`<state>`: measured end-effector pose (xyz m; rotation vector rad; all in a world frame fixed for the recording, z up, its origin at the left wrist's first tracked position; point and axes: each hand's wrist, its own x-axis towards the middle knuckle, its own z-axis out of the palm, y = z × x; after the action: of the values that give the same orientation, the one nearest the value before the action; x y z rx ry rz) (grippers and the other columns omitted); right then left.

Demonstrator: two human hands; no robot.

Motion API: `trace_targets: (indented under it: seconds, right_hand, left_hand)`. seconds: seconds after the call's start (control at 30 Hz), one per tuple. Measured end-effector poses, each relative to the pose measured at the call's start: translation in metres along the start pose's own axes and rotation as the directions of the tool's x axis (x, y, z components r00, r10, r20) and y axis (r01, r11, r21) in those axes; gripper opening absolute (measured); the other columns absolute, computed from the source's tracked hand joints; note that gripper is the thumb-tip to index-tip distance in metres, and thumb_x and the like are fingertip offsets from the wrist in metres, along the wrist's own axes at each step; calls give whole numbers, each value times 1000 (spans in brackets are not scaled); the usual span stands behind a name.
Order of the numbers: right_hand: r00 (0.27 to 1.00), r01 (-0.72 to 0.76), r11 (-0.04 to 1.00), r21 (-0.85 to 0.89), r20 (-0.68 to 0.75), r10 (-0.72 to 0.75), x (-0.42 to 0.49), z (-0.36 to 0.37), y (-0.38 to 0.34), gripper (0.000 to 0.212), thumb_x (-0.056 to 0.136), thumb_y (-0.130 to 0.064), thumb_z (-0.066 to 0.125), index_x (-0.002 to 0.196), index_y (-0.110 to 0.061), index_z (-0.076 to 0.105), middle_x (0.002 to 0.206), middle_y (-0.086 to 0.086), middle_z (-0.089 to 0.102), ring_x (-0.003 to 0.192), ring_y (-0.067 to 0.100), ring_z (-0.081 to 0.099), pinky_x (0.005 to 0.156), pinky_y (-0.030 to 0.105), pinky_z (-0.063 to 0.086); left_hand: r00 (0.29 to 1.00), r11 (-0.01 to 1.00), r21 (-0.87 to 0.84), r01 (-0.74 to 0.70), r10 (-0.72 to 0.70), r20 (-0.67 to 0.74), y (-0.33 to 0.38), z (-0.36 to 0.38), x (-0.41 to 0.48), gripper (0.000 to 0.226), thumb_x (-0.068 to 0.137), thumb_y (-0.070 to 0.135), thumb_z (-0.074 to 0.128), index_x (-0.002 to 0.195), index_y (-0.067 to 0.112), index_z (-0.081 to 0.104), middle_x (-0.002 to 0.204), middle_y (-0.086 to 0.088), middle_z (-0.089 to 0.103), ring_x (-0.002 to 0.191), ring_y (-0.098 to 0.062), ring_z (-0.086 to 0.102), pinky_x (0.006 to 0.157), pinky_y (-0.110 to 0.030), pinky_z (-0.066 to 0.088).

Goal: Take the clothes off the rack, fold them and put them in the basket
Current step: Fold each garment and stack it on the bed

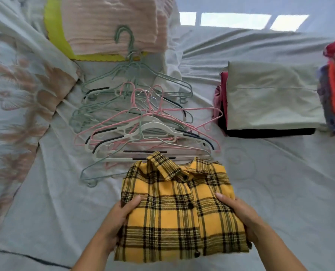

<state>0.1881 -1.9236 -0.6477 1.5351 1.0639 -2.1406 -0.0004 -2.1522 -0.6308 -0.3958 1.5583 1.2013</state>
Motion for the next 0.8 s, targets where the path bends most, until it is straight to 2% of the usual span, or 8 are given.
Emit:
trace_targets:
  seconds: [0.13, 0.27, 0.37, 0.47, 0.57, 0.67, 0.73, 0.8]
  right_hand:
    - [999, -17, 959, 284, 47, 4, -55, -64, 25, 41, 75, -28, 65, 109, -4, 60, 95, 23, 70, 76, 35, 70, 63, 39, 58]
    - [995, 30, 886, 462, 69, -70, -113, -143, 45, 43, 79, -24, 67, 114, 0, 58, 98, 27, 67, 76, 38, 69, 63, 45, 58]
    - [993, 49, 870, 491, 72, -97, -158, -204, 59, 43, 81, -18, 56, 119, 2, 54, 96, 28, 67, 75, 38, 68, 63, 44, 58]
    - [994, 77, 883, 464, 35, -105, -200, -259, 67, 50, 76, -11, 64, 123, 0, 49, 105, 31, 63, 85, 40, 65, 78, 49, 53]
    - [993, 106, 887, 450, -10, -114, -231, -306, 61, 49, 72, -7, 64, 118, 0, 51, 99, 29, 66, 80, 39, 66, 75, 46, 54]
    - [990, 134, 913, 385, -20, -136, -250, -345, 43, 34, 82, -5, 56, 116, -1, 53, 92, 26, 69, 78, 37, 68, 68, 40, 54]
    - [988, 156, 916, 369, -50, -148, -257, -367, 29, 27, 88, -5, 53, 115, -2, 54, 96, 25, 69, 85, 39, 67, 70, 40, 53]
    - [982, 187, 894, 406, -73, -172, -267, -384, 10, 29, 88, -5, 53, 117, -6, 53, 102, 26, 68, 94, 42, 64, 74, 43, 53]
  left_hand:
    - [993, 996, -54, 76, -71, 94, -25, 63, -37, 39, 82, 22, 59, 117, 5, 55, 100, -24, 69, 85, -39, 68, 68, -43, 56]
    - [998, 997, 39, -62, 61, 15, -48, 150, -74, 49, 82, 23, 64, 127, 13, 48, 108, -19, 66, 94, -38, 64, 75, -42, 51]
    - [981, 962, 199, -188, 193, -7, -65, 213, -108, 66, 69, 38, 76, 125, 14, 53, 103, -4, 66, 93, -24, 62, 79, -35, 46]
    - [976, 928, 308, -209, 215, 16, -84, 264, -133, 56, 83, 27, 66, 132, 9, 49, 111, -8, 62, 97, -24, 56, 91, -35, 39]
    - [972, 917, 324, -232, 230, 42, -95, 312, -155, 56, 82, 25, 69, 132, 13, 48, 127, -10, 55, 111, -23, 50, 102, -36, 34]
    - [956, 905, 309, -293, 288, 62, -91, 358, -166, 61, 82, 16, 71, 135, 20, 42, 142, -10, 44, 131, -26, 39, 113, -39, 25]
    - [946, 894, 311, -323, 311, 92, -78, 386, -170, 62, 86, 8, 63, 141, 11, 35, 142, -11, 41, 136, -28, 32, 114, -38, 22]
    - [935, 879, 321, -354, 321, 152, -63, 411, -167, 58, 87, 7, 62, 139, 5, 37, 128, -7, 48, 130, -28, 39, 109, -35, 26]
